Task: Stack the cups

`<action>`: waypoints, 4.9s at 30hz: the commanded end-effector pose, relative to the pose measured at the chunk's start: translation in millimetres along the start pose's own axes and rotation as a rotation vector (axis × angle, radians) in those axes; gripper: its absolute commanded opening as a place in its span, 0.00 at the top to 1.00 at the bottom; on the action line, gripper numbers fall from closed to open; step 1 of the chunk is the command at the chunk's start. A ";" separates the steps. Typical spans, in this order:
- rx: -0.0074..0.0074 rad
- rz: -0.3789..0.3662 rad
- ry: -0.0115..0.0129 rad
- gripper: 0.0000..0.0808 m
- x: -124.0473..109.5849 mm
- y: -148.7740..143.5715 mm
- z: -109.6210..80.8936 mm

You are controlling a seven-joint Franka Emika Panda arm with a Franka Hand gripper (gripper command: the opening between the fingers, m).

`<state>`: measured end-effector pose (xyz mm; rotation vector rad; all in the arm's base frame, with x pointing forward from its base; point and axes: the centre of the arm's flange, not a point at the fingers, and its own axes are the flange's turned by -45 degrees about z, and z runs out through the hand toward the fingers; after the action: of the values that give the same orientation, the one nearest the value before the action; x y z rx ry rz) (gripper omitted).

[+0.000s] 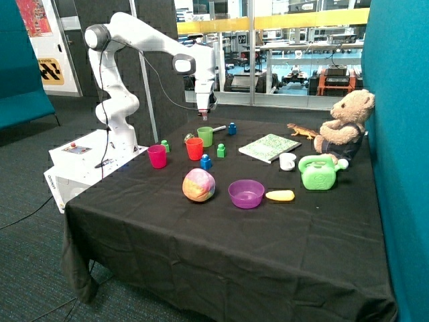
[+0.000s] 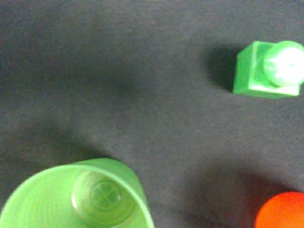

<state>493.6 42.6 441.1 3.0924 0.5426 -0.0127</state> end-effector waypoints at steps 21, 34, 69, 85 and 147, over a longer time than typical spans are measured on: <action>-0.0004 -0.210 0.0083 0.80 -3.8 -78.8 11.5; -0.0008 -0.311 0.0083 0.77 -22.3 -100.8 22.4; -0.0010 -0.366 0.0083 0.86 -51.0 -108.8 62.5; -0.0010 -0.366 0.0083 0.79 -52.6 -99.5 82.6; -0.0010 -0.355 0.0083 0.64 -31.1 -105.7 110.0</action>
<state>421.4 132.9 337.2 2.9429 1.1005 0.0040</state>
